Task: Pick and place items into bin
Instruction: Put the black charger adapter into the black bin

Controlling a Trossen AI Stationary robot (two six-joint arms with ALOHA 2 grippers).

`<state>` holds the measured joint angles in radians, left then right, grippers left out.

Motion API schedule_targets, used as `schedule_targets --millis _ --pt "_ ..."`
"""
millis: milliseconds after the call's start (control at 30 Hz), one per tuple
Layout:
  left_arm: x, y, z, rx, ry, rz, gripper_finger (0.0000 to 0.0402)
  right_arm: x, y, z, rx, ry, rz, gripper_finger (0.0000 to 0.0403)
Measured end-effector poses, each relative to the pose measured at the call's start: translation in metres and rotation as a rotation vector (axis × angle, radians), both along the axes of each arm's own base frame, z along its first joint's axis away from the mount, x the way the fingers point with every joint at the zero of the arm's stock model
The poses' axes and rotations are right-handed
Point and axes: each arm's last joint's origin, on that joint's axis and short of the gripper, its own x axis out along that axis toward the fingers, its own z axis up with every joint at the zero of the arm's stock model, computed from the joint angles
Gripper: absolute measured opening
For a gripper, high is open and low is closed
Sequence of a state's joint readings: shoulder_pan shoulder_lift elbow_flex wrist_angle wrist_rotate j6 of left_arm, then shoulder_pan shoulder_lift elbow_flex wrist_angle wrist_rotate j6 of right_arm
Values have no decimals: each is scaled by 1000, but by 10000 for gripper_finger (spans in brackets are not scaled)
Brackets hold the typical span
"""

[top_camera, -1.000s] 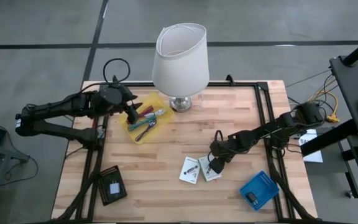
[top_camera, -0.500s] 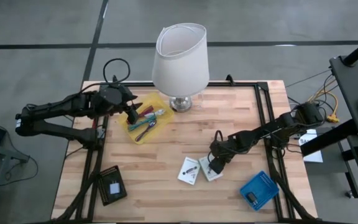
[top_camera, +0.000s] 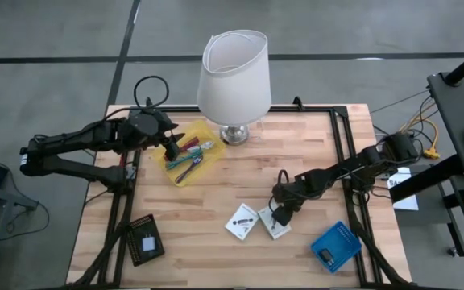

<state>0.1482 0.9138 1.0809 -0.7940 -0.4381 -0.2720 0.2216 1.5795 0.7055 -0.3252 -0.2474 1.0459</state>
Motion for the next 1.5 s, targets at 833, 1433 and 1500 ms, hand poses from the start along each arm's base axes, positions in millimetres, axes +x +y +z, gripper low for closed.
schedule_targets --millis 833,1433,1500 --pt "0 0 -1 9 16 -24 164 -74 61 128 40 95 -144 207" --pt "0 0 -1 7 16 -25 164 -99 147 88 -65 308 -131 207" --pt "0 0 -1 6 15 -24 164 -96 151 82 -87 322 -132 207"
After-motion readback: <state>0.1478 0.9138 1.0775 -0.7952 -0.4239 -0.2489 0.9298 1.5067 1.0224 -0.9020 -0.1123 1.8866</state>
